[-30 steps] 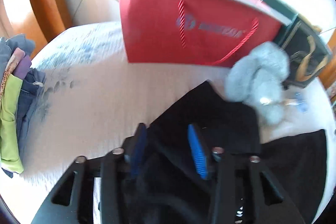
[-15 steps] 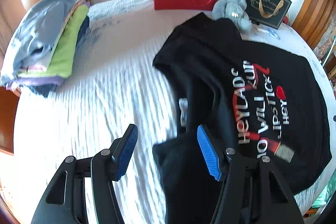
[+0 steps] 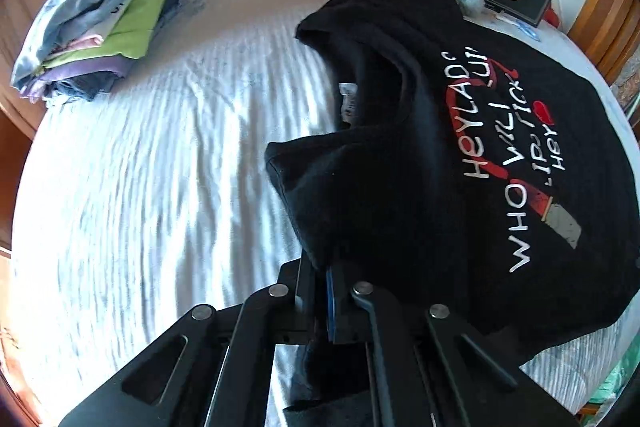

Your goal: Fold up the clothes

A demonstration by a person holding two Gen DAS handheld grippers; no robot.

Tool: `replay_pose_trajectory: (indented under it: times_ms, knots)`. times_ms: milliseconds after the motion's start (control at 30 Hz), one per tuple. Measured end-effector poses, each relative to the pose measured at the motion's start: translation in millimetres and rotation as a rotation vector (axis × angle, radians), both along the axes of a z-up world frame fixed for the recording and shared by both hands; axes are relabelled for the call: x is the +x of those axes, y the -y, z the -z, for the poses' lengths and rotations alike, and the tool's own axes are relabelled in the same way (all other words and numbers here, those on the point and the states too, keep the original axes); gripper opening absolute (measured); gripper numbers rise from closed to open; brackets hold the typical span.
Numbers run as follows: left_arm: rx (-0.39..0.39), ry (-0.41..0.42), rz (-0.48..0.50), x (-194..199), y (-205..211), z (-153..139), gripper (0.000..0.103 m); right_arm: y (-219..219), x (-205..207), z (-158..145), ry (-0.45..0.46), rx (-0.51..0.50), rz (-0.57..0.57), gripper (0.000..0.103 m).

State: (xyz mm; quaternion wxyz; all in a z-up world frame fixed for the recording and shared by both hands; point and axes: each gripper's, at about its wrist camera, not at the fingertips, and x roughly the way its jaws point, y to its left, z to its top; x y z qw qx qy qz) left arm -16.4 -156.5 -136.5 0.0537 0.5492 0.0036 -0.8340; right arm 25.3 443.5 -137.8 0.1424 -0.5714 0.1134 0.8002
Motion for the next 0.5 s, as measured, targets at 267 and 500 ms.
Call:
replay_pose_trajectory:
  times_ms: [267, 500]
  knots:
    - [0.106, -0.053, 0.036, 46.4, 26.6, -30.8, 0.063, -31.4, 34.3, -12.4, -0.064, -0.077, 0.067, 0.037]
    - [0.158, -0.015, 0.098, 72.7, 7.1, -21.1, 0.063, -28.3, 54.5, -27.4, -0.151, -0.13, 0.017, 0.064]
